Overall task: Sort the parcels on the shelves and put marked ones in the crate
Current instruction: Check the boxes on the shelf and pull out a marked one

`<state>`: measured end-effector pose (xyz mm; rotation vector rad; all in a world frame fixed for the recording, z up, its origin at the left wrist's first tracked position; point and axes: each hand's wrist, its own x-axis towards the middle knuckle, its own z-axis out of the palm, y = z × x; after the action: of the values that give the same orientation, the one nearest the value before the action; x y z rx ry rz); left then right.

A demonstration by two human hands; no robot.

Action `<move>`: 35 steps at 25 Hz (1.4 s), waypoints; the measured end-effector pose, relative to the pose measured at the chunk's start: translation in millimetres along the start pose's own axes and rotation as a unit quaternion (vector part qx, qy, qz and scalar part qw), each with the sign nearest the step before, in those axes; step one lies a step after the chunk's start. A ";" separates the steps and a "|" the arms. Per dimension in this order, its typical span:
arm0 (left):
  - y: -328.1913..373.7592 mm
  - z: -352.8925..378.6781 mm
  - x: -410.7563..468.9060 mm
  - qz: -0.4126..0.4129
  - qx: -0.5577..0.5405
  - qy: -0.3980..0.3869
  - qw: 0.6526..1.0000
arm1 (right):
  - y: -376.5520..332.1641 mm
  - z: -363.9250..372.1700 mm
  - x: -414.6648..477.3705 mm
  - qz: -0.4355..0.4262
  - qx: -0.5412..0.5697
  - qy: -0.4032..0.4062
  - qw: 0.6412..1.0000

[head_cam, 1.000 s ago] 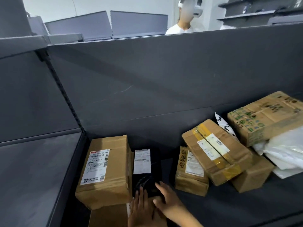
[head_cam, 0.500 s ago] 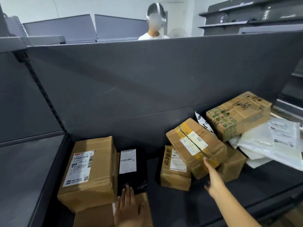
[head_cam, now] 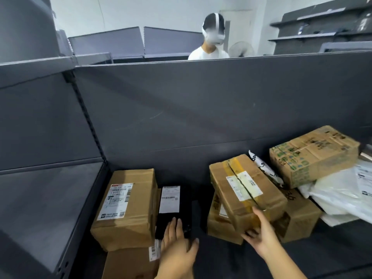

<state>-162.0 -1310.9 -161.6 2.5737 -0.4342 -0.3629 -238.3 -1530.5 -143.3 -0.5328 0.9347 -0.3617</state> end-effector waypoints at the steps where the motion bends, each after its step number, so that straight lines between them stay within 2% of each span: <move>1: 10.1 -4.5 -0.5 -0.004 -0.073 -0.031 0.997 | 9.6 2.5 -6.7 0.006 0.017 -0.029 0.999; 2: 19.1 -4.9 -2.5 -0.002 -0.174 -0.068 0.982 | 22.0 2.6 -11.5 0.002 0.023 -0.068 0.997; 3: 30.4 -7.5 -4.9 -0.017 -0.294 -0.110 0.949 | 35.1 2.6 -16.0 -0.002 0.023 -0.117 0.993; 5: 45.9 -7.9 -7.5 -0.043 -0.484 -0.162 0.859 | 52.4 2.7 -28.3 -0.001 0.009 -0.223 0.975; 7: 51.4 -10.4 -8.7 -0.038 -0.576 -0.146 0.803 | 57.4 3.6 -41.0 -0.003 0.000 -0.319 0.948; 9: 48.0 -17.0 -6.7 -0.013 -0.616 -0.136 0.776 | 58.1 4.5 -49.6 -0.020 -0.008 -0.376 0.927; 12: 35.5 -29.9 -7.2 0.006 -0.668 -0.148 0.729 | 58.1 5.8 -60.9 -0.082 -0.051 -0.317 0.944; 14: 28.5 -39.7 -10.4 -0.004 -0.698 -0.164 0.697 | 51.5 7.7 -72.4 -0.207 -0.059 -0.260 0.941; 15: 24.9 -43.1 -12.2 -0.011 -0.711 -0.170 0.683 | 44.8 8.1 -80.2 -0.291 -0.074 -0.228 0.926; 17: 16.2 -47.0 -14.3 -0.019 -0.734 -0.172 0.657 | 31.7 10.6 -101.3 -0.434 -0.169 -0.189 0.865; 19: 11.8 -49.7 -16.6 -0.018 -0.750 -0.189 0.634 | 26.1 15.6 -125.9 -0.497 -0.301 -0.189 0.791; 21: 9.5 -49.7 -17.6 -0.016 -0.749 -0.202 0.631 | 31.4 19.5 -145.4 -0.533 -0.402 -0.183 0.722; 22: 8.4 -49.8 -17.5 -0.017 -0.748 -0.203 0.632 | 35.5 21.1 -150.9 -0.542 -0.423 -0.184 0.702; 26: 7.4 -53.9 -18.9 -0.009 -0.737 -0.198 0.646 | 36.7 22.8 -158.4 -0.529 -0.451 -0.197 0.691; 28: 8.4 -61.0 -22.6 0.000 -0.725 -0.190 0.662 | 27.8 21.1 -154.7 -0.497 -0.435 -0.215 0.719; 31: 15.8 -77.2 -30.0 0.040 -0.688 -0.163 0.706 | 13.5 21.2 -144.1 -0.387 -0.302 -0.259 0.832; 33: 28.2 -89.6 -33.5 0.094 -0.633 -0.126 0.758 | 5.9 19.4 -131.2 -0.285 -0.174 -0.269 0.903; 35: 41.0 -100.4 -37.2 0.126 -0.546 -0.057 0.826 | 2.8 17.7 -119.4 -0.187 -0.065 -0.276 0.941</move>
<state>-172.3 -1287.7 -49.8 1.3583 -0.4232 -0.4838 -289.0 -1462.3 -57.6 -0.8829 0.3091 -0.4610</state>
